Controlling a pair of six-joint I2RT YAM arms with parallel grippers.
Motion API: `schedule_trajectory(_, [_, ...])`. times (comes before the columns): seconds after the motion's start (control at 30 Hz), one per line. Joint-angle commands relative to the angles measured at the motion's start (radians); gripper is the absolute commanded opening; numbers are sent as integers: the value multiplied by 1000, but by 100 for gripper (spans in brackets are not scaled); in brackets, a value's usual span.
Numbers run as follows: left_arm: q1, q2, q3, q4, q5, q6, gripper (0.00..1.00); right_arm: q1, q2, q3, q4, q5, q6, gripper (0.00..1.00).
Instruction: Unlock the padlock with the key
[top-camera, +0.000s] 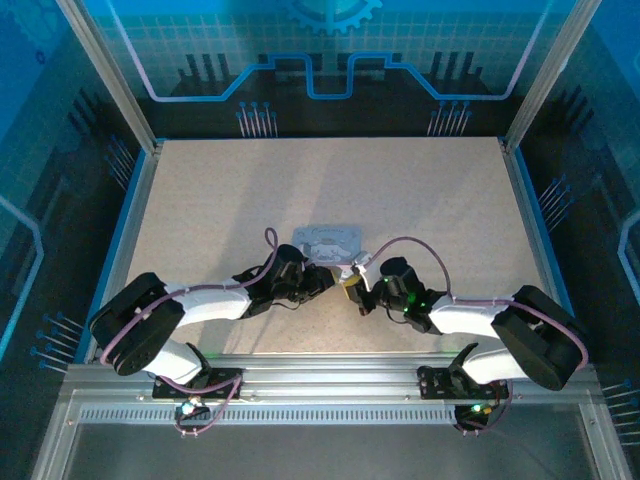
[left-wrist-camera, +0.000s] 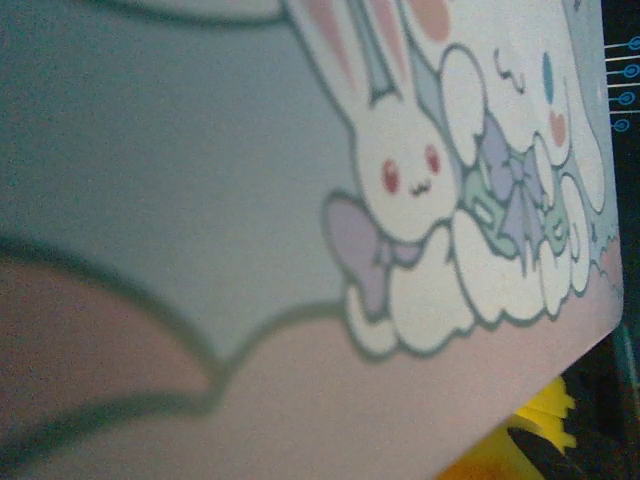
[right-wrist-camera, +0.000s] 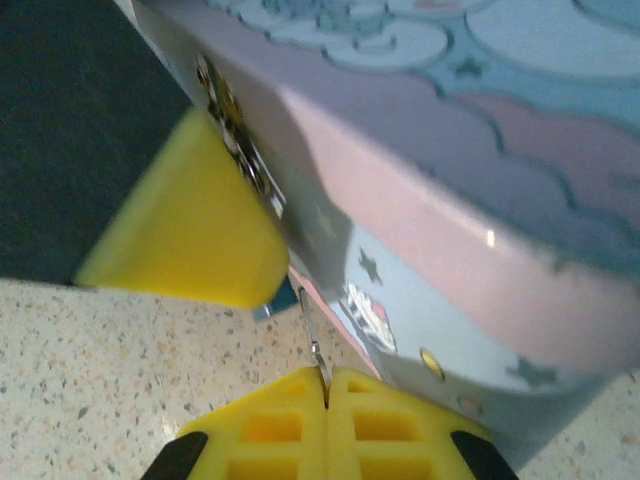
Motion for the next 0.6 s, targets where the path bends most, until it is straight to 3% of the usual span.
schedule_trajectory(0.0, [4,-36,36,6,19,-8,21,-1,-26,-25,2,-4,-7,3])
schedule_trajectory(0.57, [5,-39,37,-4,21,-9,21,20,-55,-27,28,-12,4,3])
